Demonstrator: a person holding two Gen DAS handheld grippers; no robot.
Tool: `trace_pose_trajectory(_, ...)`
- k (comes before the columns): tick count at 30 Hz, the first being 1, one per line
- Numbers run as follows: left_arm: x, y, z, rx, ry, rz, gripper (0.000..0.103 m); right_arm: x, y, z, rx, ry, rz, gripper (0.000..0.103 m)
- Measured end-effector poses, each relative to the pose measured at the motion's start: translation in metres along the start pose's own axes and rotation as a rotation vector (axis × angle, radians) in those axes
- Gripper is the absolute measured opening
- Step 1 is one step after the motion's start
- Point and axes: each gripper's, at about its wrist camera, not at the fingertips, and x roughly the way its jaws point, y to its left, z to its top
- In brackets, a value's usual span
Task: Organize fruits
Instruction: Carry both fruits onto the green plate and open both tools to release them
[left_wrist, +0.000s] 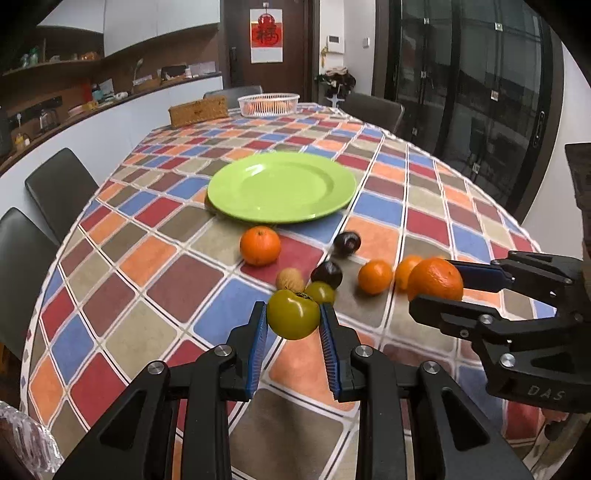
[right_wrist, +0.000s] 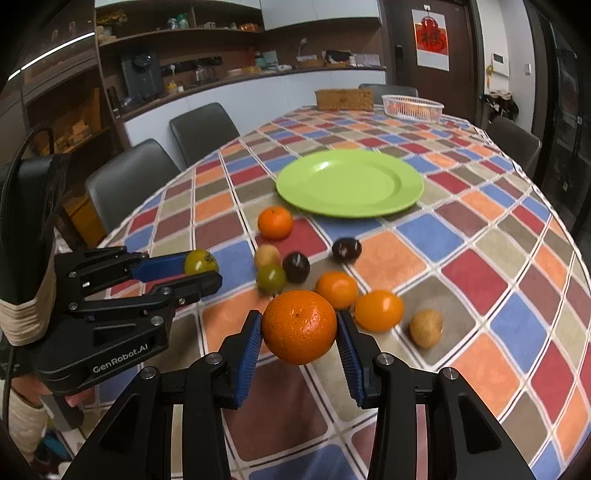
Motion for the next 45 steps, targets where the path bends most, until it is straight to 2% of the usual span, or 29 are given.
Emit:
trace_pose_trajectory(9,-0.008,-0.003,0.028,-0.023,-0.044,-0.015,0.028,-0.007,-0.015,0.031,-0.025,-0.045,0.010,0.042)
trace_pose_trajectory(21,0.022,0.004,0.075,-0.016,-0.049,-0.033,0.028,0.019,-0.041,0.085,-0.062,-0.057,0.015,0.042)
trace_pose_trajectory(34,0.082,0.025,0.111,-0.032,0.011,-0.056,0.028,0.083,-0.073,0.123,-0.046,0.032,0.023,0.042)
trace_pose_trajectory(45,0.148,0.049,0.123,-0.130,0.141,-0.100,0.028,0.139,-0.096,0.142,-0.014,0.123,0.009,0.042)
